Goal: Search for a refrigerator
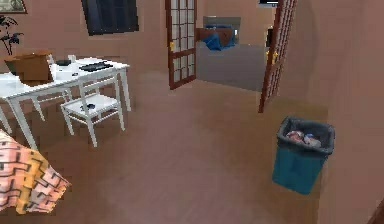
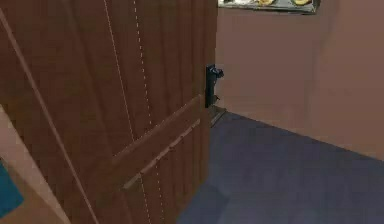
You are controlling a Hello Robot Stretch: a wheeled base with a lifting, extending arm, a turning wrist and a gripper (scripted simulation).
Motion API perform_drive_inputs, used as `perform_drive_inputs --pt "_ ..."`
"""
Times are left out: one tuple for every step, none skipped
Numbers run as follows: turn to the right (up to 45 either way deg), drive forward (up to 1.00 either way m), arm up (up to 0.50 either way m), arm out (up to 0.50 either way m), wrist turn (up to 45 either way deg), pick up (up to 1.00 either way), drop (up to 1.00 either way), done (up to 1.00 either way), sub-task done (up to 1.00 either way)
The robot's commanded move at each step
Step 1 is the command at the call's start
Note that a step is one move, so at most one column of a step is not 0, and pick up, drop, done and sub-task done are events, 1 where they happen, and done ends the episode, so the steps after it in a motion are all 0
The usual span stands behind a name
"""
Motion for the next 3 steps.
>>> perform_drive_inputs --pt "0.0 1.00 0.00 0.00 0.0 0.00 0.00 0.00 0.00" --pt "0.0 0.60 0.00 0.00 0.0 0.00 0.00 0.00 0.00" --pt "12.0 0.00 0.00 0.00 0.0 0.00 0.00 0.00 0.00"
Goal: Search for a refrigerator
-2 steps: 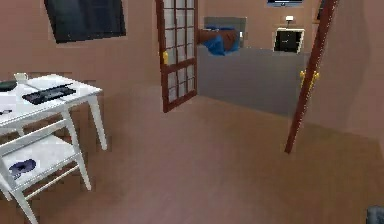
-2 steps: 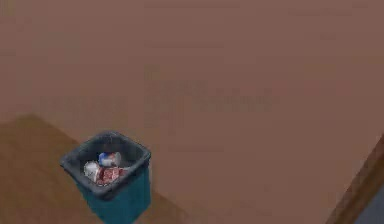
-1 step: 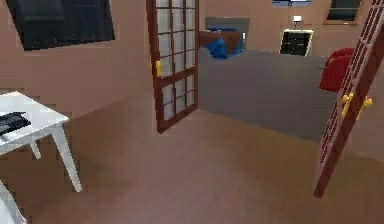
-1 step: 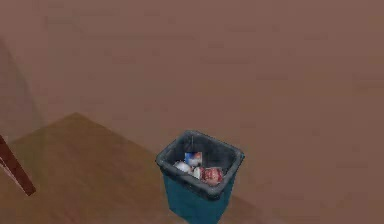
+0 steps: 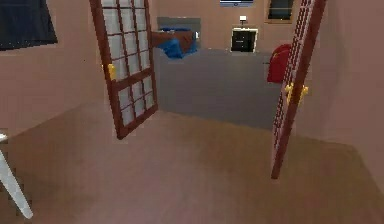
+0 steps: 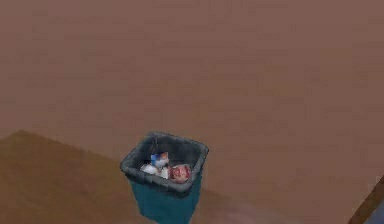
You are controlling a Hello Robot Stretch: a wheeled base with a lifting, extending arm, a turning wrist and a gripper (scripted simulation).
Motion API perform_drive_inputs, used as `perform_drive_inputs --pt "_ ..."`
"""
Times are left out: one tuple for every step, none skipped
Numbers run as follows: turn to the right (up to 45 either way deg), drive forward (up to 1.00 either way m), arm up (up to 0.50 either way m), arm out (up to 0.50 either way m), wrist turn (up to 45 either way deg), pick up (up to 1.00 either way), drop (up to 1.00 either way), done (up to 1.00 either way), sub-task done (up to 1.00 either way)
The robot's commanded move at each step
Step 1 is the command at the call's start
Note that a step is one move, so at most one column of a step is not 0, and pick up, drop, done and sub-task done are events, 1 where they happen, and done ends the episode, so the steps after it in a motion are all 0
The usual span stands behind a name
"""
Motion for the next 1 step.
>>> perform_drive_inputs --pt "0.0 1.00 0.00 0.00 0.0 0.00 0.00 0.00 0.00"
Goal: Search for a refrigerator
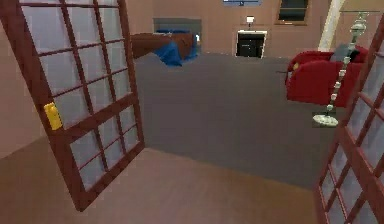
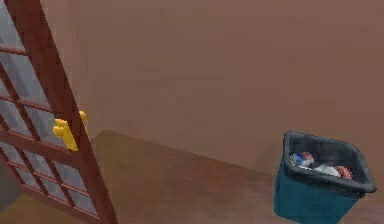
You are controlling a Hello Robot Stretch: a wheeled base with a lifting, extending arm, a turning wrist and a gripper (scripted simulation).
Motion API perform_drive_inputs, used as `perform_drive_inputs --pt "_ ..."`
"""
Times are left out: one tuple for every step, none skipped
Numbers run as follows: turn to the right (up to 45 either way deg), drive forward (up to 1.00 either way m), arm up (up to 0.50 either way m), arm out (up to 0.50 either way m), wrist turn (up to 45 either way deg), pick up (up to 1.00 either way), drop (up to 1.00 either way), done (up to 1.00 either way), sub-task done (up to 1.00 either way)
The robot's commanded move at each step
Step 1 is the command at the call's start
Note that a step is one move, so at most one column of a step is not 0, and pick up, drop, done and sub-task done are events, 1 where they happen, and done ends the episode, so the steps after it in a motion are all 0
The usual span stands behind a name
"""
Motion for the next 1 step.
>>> perform_drive_inputs --pt "3.0 0.00 0.00 0.00 0.0 0.00 0.00 0.00 0.00"
